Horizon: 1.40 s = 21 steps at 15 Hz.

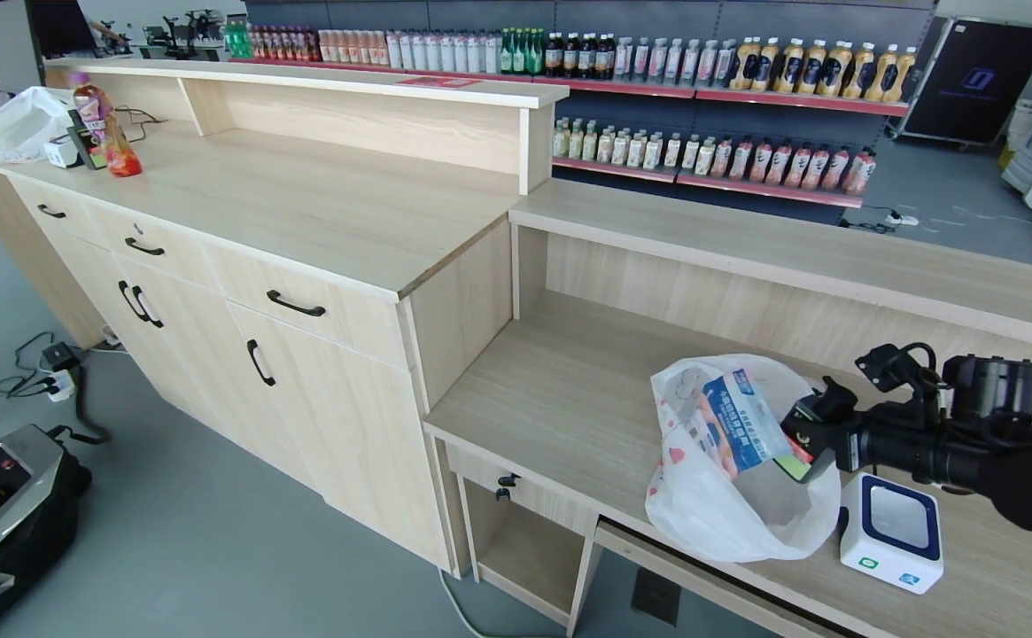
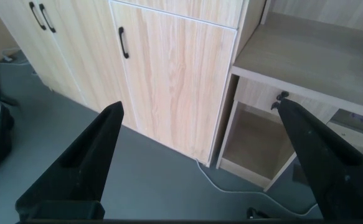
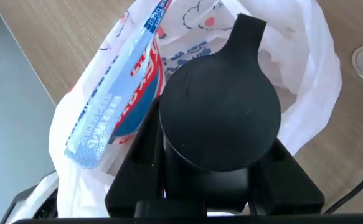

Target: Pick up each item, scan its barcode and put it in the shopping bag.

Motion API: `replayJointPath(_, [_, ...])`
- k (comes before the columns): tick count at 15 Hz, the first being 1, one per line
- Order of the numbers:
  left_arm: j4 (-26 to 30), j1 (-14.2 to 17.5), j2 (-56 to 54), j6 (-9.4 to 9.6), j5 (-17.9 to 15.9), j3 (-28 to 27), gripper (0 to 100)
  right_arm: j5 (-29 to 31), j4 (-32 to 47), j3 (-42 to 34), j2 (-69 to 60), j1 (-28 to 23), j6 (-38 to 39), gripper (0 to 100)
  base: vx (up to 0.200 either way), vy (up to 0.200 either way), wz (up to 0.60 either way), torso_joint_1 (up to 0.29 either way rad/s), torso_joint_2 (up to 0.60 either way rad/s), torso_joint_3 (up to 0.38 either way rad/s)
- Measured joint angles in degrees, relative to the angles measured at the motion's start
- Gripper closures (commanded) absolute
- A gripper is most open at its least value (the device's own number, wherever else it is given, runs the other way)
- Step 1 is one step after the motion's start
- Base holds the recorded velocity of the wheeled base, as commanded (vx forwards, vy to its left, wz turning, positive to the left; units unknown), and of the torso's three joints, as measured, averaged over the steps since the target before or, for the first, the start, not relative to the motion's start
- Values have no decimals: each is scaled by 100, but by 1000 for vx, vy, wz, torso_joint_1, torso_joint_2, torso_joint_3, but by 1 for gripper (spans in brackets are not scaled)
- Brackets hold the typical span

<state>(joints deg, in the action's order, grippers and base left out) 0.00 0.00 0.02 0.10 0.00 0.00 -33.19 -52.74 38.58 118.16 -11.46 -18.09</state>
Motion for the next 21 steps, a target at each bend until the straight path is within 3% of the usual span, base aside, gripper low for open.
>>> replayJointPath(8, [0,0,0,0,0,0,0,0,-222,797,717,66,41,100,0,0,0,0,0,0])
replayJointPath(21, [0,0,0,0,0,0,0,0,-272,1304,1569,133,35,100,0,0,0,0,0,0])
